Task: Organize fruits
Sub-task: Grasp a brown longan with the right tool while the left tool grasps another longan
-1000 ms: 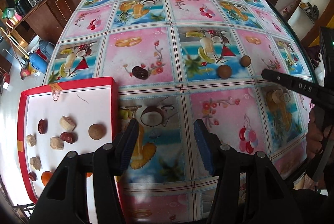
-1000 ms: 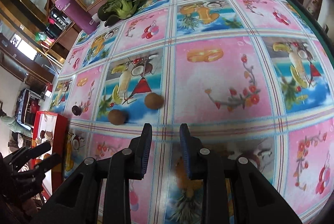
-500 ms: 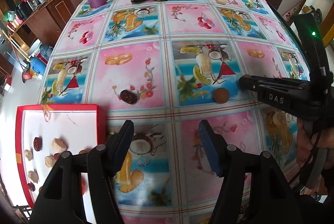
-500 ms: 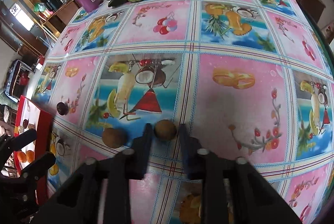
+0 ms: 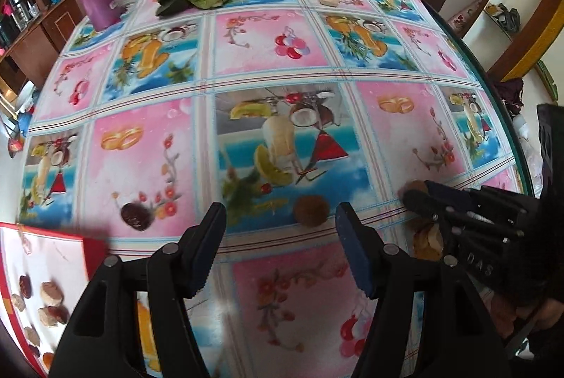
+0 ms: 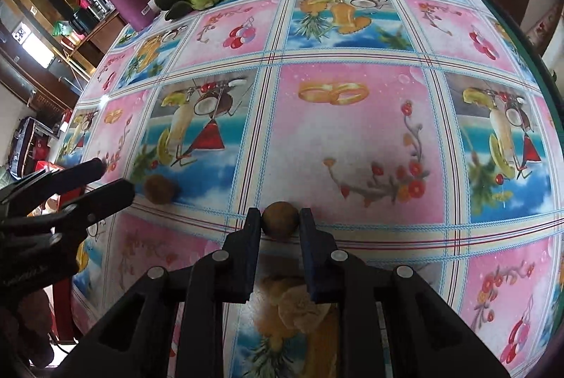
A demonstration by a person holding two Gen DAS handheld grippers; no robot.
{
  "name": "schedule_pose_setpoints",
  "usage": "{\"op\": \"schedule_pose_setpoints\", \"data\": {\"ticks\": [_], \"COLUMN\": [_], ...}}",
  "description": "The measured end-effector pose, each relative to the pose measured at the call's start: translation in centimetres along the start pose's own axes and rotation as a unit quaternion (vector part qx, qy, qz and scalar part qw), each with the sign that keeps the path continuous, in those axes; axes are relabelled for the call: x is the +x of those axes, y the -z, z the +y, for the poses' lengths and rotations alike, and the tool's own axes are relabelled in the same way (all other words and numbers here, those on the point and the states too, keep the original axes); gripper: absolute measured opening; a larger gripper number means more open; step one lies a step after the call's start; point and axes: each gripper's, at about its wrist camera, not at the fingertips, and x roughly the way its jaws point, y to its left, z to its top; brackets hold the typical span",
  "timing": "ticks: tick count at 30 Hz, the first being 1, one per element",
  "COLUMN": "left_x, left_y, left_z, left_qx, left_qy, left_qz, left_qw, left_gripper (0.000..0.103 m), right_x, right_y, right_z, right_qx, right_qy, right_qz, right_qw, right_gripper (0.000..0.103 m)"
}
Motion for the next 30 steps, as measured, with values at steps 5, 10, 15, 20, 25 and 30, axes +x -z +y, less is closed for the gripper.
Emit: {"op": "schedule_pose_setpoints", "data": {"ticks": [5, 10, 15, 20, 25, 30], "left_x": [1.4, 2.4, 3.3, 3.4, 3.3, 1.5], "left_y": [-0.2, -0.2, 0.0, -0.1, 0.0, 0.5], "left_z": [-0.9, -1.0, -1.0, -0.9, -0.8, -1.0], "left_qx": [0.001, 0.002, 0.001, 0.008, 0.01, 0.021], "left_qy": [0.003, 0.003, -0.003, -0.01, -0.015, -0.03], "left_qz": [0.011, 0.017, 0.016, 0.01, 0.011, -0.01], "left_qw": [0.9999, 0.9999, 0.9999, 0.9999, 0.9998, 0.9993], "left_gripper": [0.064, 0.046, 0.039, 0.027, 0.027, 0.027], "right_x": [0.1, 0.2, 0.2, 0.2, 0.3, 0.2], "right_y": [0.2, 0.2, 0.2, 0.2, 0.1, 0.2], "right_z": [0.4, 0.3, 0.4, 0.4, 0.4, 0.4], "right_qx": [-0.011, -0.011, -0.012, -0.012, -0.011, -0.005], "right_qy": [0.007, 0.005, 0.006, 0.007, 0.008, 0.01], "right_qz": [-0.005, -0.006, -0.006, -0.006, -0.005, -0.002], "right_qw": [1.0, 1.0, 1.0, 1.0, 1.0, 1.0], "right_gripper": [0.021, 0.021, 0.021, 0.021, 0.021, 0.021]}}
